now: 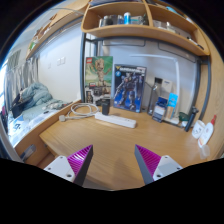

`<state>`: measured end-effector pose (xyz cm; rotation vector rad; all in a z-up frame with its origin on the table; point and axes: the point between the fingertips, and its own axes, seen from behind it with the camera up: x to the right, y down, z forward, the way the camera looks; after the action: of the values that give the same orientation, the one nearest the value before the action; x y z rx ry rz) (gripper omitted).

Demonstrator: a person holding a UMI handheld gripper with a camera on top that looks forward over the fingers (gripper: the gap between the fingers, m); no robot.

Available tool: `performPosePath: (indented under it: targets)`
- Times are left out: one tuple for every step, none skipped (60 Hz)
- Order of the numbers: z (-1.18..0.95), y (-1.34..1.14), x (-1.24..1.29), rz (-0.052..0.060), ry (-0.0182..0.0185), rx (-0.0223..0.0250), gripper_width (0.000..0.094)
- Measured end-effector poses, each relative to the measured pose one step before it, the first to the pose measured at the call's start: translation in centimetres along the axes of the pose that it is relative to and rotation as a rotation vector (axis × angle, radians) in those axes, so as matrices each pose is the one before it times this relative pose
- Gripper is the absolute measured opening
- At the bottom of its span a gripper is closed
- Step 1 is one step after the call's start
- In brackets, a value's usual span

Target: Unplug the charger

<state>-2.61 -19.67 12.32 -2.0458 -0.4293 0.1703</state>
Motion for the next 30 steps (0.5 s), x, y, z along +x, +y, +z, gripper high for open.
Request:
performPosePath:
  targets:
    - [0.682, -0.115, -0.464, 0.0049, -0.00170, -0.00563, 0.0848]
    - [0.569, -0.195, -0.432, 0.0064, -0.00169, -0.00536, 0.0847]
    - [0.616, -0.178, -0.355, 0.0062, -0.00130, -0.00552, 0.0847]
    - [0.608, -0.250, -0.307, 0.0051, -0.00018, -0.00509, 0.0850]
    - [0.790, -0.217, -0.336, 0.0046, 0.00225, -0.00434, 0.0857]
    - [0.780, -0.212, -0.439, 0.0046, 0.00290, -0.00397, 0.0855]
    - [0.694, -0.302, -0.332, 0.0041, 0.00239, -0.00412, 0.0856]
    - [0.811, -0.217, -0.339, 0.0045, 0.00456, -0.00335, 0.0853]
    - [0.824, -0.382, -0.247, 0.0044, 0.00593, -0.00310, 0.0853]
    - [0.767, -0.371, -0.291, 0.0058, 0.00594, -0.00171, 0.0853]
    - [0.775, -0.408, -0.214, 0.0066, 0.00592, -0.00097, 0.0853]
    - [0.864, -0.402, -0.286, 0.0071, 0.00510, 0.00323, 0.0852]
    - [0.732, -0.457, -0.263, 0.0068, 0.00662, 0.00206, 0.0853]
    - [0.640, -0.568, -0.203, 0.0055, 0.00858, -0.00020, 0.0855]
    - [0.803, -0.447, -0.180, 0.0046, 0.00755, 0.00522, 0.0852]
    - [0.721, -0.477, -0.113, 0.0037, 0.00940, 0.00210, 0.0853]
    - [0.744, -0.459, -0.117, 0.0035, 0.01041, 0.00233, 0.0854]
    - [0.759, -0.415, -0.003, 0.0034, 0.01197, 0.00231, 0.0853]
    - [0.748, -0.387, -0.003, 0.0034, 0.01266, 0.00210, 0.0854]
    - [0.787, -0.451, 0.066, 0.0030, 0.01393, 0.00169, 0.0854]
    - [0.768, -0.417, 0.124, 0.0037, 0.01362, 0.00256, 0.0855]
    - [0.739, -0.422, 0.131, 0.0056, 0.01443, 0.00075, 0.0854]
    - [0.787, -0.354, -0.029, 0.0071, 0.01114, 0.00592, 0.0855]
    - [0.661, -0.357, 0.024, 0.0081, 0.01182, 0.00336, 0.0852]
    - [0.694, -0.419, 0.053, 0.0080, 0.01140, 0.00378, 0.0852]
    - [0.737, -0.435, -0.023, 0.0083, 0.01023, 0.00505, 0.0849]
    - [0.595, -0.336, 0.017, 0.0091, 0.00965, 0.00584, 0.0847]
    - [0.657, -0.395, 0.016, 0.0080, 0.00948, 0.00527, 0.0842]
    - [0.536, -0.311, -0.070, 0.0062, 0.00832, 0.00311, 0.0841]
    - [0.551, -0.255, -0.011, 0.0052, 0.00966, 0.00133, 0.0831]
